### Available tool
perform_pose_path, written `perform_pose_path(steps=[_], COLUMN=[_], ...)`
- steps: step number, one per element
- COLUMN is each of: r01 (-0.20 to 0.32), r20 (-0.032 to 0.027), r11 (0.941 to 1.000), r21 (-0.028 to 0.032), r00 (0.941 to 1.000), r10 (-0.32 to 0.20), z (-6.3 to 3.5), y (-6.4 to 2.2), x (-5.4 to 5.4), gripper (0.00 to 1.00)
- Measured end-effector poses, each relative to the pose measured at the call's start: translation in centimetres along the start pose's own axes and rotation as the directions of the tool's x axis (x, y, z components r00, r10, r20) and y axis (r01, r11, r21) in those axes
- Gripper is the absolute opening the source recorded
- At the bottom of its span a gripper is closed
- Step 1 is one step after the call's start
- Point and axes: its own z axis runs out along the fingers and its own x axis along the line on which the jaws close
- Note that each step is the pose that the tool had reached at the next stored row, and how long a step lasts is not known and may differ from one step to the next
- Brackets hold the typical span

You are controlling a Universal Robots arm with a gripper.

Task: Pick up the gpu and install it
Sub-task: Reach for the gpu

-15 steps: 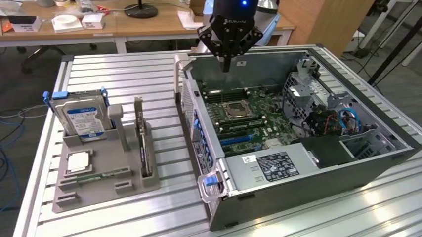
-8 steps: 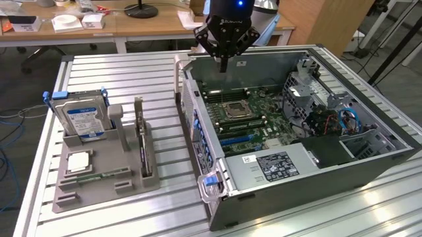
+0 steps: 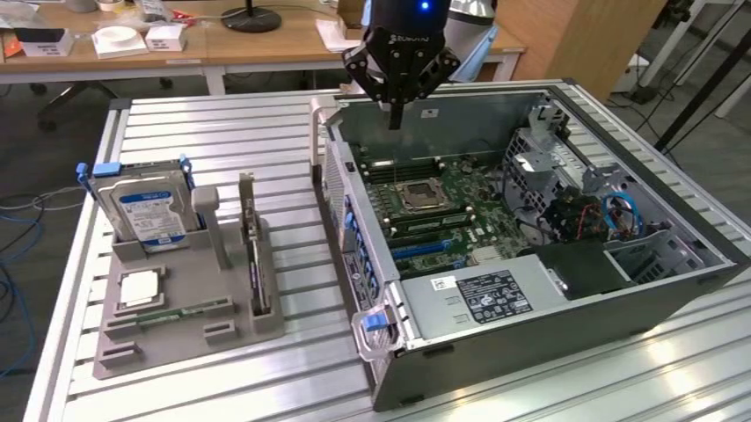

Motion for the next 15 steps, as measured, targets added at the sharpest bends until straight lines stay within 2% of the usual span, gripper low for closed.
perform_pose_path(steps=[8,15], r01=[0.0,0.0], r20=[0.0,0.0], r11=[1.0,1.0], r21=[-0.0001,-0.0001], r00=[1.0,1.0], r10=[0.0,0.0], z=[-0.01,-0.01], y=[-0.04,-0.05], x=[0.63,0.65], gripper=[0.11,0.11])
